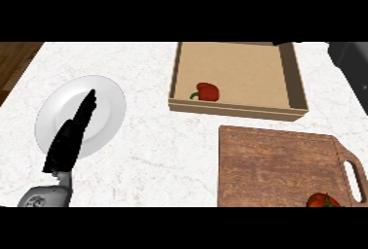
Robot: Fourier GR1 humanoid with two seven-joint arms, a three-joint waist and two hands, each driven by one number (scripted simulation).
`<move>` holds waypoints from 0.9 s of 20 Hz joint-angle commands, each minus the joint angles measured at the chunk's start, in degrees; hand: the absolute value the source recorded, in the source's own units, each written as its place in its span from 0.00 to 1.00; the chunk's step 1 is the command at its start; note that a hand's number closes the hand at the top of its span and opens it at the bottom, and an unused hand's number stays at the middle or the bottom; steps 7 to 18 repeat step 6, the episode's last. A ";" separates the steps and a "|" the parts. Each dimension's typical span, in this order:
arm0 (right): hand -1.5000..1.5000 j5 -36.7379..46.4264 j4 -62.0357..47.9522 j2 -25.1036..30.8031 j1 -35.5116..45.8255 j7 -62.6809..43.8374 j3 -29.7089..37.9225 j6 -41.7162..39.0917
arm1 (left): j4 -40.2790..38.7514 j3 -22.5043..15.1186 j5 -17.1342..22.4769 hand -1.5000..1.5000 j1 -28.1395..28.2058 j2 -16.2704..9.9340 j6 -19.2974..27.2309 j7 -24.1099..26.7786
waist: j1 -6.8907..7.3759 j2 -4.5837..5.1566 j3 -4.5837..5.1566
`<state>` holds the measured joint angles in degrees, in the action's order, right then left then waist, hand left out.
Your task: Pick the bell pepper from the cutting board and place it in the cardboard box
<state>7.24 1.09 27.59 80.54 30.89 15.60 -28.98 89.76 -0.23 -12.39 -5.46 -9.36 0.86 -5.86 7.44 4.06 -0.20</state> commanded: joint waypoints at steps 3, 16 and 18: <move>0.00 -1.77 0.33 6.23 -1.40 -0.91 1.79 -3.59 | 0.06 -0.61 -0.10 0.50 -0.70 0.01 -0.53 0.39 | 1.44 0.97 -0.14; 0.00 -0.80 1.60 7.95 -2.26 -0.16 0.83 -5.12 | 0.31 -1.52 -0.21 0.50 -0.56 1.12 -0.21 0.62 | 2.03 1.31 -0.20; 0.00 -0.80 1.60 7.95 -2.26 -0.16 0.83 -5.12 | 0.31 -1.52 -0.21 0.50 -0.56 1.12 -0.21 0.62 | 2.03 1.31 -0.20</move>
